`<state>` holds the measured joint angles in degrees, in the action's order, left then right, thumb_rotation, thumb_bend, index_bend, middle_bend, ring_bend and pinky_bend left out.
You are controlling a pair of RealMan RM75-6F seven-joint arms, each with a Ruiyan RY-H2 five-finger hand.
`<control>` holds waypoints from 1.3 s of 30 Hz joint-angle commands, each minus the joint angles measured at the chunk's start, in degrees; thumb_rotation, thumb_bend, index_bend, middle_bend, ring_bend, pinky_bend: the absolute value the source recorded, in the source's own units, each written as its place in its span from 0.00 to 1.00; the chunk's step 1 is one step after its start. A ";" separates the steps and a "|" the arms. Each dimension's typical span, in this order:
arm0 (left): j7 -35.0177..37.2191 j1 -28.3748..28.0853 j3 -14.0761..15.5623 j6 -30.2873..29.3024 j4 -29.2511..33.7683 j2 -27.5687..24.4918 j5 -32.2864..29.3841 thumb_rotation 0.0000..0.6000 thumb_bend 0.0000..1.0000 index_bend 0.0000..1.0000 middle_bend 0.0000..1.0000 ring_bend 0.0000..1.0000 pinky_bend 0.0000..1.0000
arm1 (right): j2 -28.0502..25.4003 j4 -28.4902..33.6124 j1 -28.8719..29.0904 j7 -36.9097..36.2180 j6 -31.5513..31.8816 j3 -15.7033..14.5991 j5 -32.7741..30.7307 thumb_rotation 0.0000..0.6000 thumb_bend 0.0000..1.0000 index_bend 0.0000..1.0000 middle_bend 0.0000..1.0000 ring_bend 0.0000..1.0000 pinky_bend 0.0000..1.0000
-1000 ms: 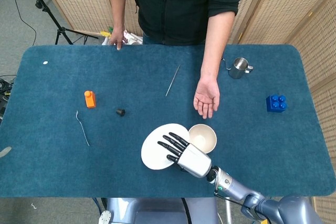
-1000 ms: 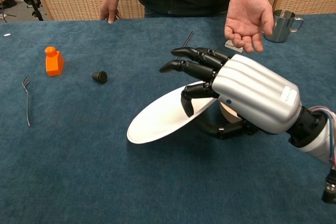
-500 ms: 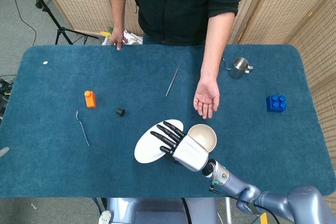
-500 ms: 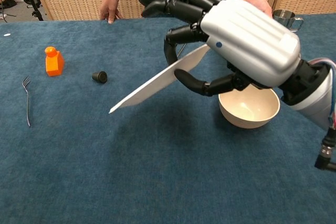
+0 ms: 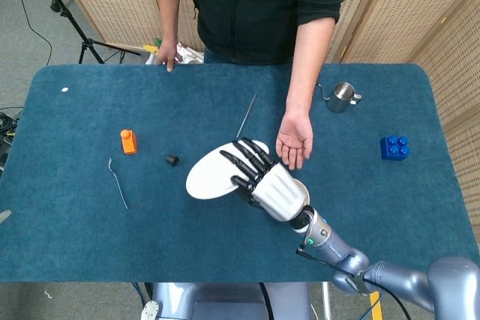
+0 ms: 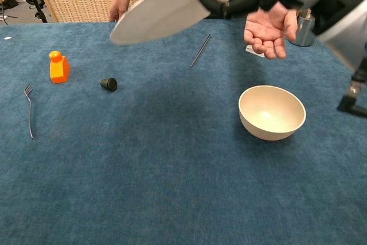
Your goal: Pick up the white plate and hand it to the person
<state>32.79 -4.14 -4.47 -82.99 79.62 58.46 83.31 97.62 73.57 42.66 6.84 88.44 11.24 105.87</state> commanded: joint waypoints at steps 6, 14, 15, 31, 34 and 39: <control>0.01 -0.16 -0.09 0.44 -0.01 -0.04 -0.28 1.00 0.00 0.00 0.00 0.00 0.00 | -0.58 -5.85 1.18 -1.98 -0.81 5.49 -6.42 1.00 0.52 0.68 0.17 0.00 0.12; -0.68 -0.35 -0.05 0.78 0.29 0.01 -0.31 1.00 0.00 0.00 0.00 0.00 0.00 | 0.10 -18.37 -2.45 -8.24 3.18 1.61 -6.61 1.00 0.52 0.68 0.17 0.00 0.12; -0.70 -0.31 -0.07 0.70 0.32 0.02 -0.33 1.00 0.00 0.00 0.00 0.00 0.00 | 0.40 -20.04 -2.85 -9.28 3.79 1.06 -6.45 1.00 0.52 0.68 0.17 0.00 0.12; -2.14 -0.40 0.01 0.80 1.07 0.12 -0.32 1.00 0.00 0.00 0.00 0.00 0.00 | 6.43 -46.73 -8.81 -23.16 8.01 -4.34 -8.21 1.00 0.50 0.68 0.17 0.00 0.12; -2.35 -0.36 -0.01 0.70 1.21 0.14 -0.34 1.00 0.00 0.00 0.00 0.00 0.00 | 6.79 -49.08 -9.58 -26.11 5.96 -4.70 -9.42 1.00 0.48 0.52 0.14 0.00 0.12; -2.67 -0.59 -0.01 1.20 1.21 0.19 -0.50 1.00 0.00 0.00 0.00 0.00 0.00 | 5.99 -49.86 -10.70 -29.03 5.06 -5.23 -10.47 1.00 0.13 0.02 0.00 0.00 0.12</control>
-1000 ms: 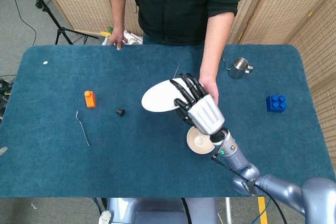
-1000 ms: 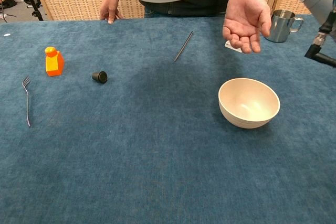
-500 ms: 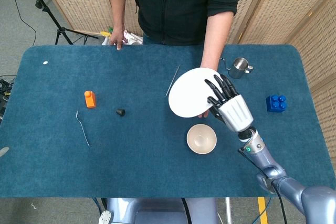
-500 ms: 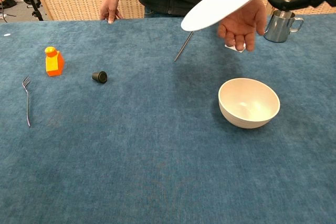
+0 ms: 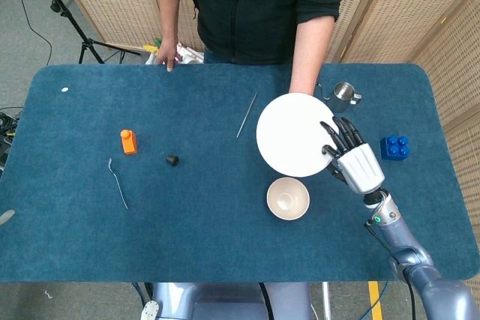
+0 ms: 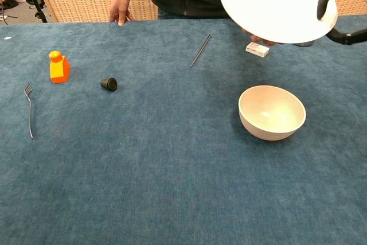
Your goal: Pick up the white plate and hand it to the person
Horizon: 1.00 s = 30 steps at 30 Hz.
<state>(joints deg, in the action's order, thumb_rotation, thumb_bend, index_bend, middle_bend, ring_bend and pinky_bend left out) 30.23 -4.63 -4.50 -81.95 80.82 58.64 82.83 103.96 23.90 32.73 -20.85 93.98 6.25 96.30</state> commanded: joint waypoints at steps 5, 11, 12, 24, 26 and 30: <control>-0.10 0.03 0.11 -0.20 0.10 -0.01 0.28 1.00 0.00 0.00 0.00 0.00 0.00 | -2.66 2.47 -2.31 -3.51 0.52 -0.02 -2.26 1.00 0.00 0.00 0.00 0.00 0.09; 0.20 0.11 0.15 -0.30 0.04 -0.10 0.35 1.00 0.00 0.00 0.00 0.00 0.00 | -5.89 6.73 -4.80 -4.43 4.26 -0.12 -2.70 1.00 0.00 0.00 0.00 0.00 0.04; 0.28 0.12 0.16 -0.35 0.02 -0.10 0.38 1.00 0.00 0.00 0.00 0.00 0.00 | -6.76 7.93 -5.45 -4.61 5.00 -0.12 -2.84 1.00 0.00 0.00 0.00 0.00 0.02; -1.60 0.78 -0.35 -1.76 -0.24 0.52 -0.52 1.00 0.00 0.00 0.00 0.00 0.00 | -25.27 40.66 -18.68 0.11 5.80 -3.04 -7.70 1.00 0.00 0.00 0.00 0.00 0.00; -3.11 0.93 -0.82 -2.16 -0.27 0.98 -1.39 1.00 0.00 0.00 0.00 0.00 0.00 | -27.60 45.53 -19.66 1.35 5.20 -3.68 -7.71 1.00 0.00 0.00 0.00 0.00 0.00; -6.81 1.02 -2.19 -2.62 -0.17 2.26 -4.00 1.00 0.00 0.00 0.00 0.00 0.00 | -30.34 51.78 -21.46 4.25 5.03 -4.74 -7.24 1.00 0.00 0.00 0.00 0.00 0.00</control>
